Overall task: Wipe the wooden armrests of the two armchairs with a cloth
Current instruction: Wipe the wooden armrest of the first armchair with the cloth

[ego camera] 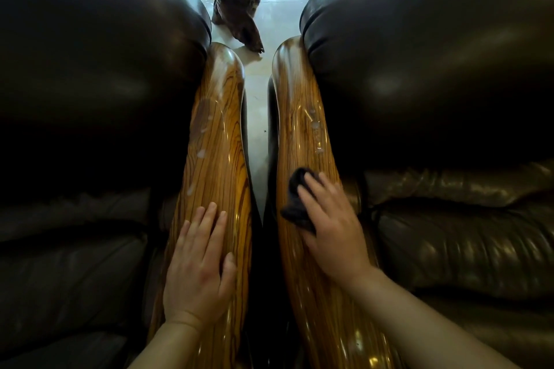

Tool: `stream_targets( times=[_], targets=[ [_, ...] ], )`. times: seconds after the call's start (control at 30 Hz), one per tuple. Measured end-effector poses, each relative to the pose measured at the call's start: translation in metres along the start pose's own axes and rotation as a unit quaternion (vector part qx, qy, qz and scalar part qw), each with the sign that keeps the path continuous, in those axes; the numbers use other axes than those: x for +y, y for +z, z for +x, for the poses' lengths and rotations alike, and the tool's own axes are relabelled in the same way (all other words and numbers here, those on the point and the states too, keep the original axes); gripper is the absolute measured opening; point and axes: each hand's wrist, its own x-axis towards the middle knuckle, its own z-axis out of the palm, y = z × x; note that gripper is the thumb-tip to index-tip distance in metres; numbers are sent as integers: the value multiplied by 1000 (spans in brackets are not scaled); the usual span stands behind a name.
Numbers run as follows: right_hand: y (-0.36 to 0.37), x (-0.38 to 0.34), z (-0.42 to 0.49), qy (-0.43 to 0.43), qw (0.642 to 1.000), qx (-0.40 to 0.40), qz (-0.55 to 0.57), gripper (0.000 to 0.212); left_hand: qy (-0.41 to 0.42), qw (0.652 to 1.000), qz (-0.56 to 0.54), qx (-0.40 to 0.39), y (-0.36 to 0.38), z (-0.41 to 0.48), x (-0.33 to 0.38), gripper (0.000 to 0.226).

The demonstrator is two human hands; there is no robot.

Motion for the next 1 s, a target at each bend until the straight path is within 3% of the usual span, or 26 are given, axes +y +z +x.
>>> stream_targets(
  times=[0.1,0.27,0.33,0.47,0.67,0.73,0.87,1.0],
  targets=[
    [-3,17,-33,-40,999,2,3,58,4,1000,-6,1,0,0,-2,63],
    [-5,18,26,207,971,67,102,57,6,1000,-11,4,1,0,-3,63],
    [-5,16,58,244,960,66,124,57,6,1000,-10,4,1,0,-3,63],
    [-5,11,69,143,988,41,40,54,4,1000,-6,-1,0,1,-2,64],
    [-11,11,-1,-4,1000,-30,-10,62,0,1000,-3,-9,-1,1,0,64],
    [-10,21,6,13,999,-33,-26,66,0,1000,-5,-10,-2,1,0,64],
    [-7,17,65,125,992,-15,-32,71,-1,1000,-4,-9,-2,1,0,64],
    [-5,4,81,98,993,-14,-59,66,-4,1000,-6,-14,-2,2,1,65]
  ],
)
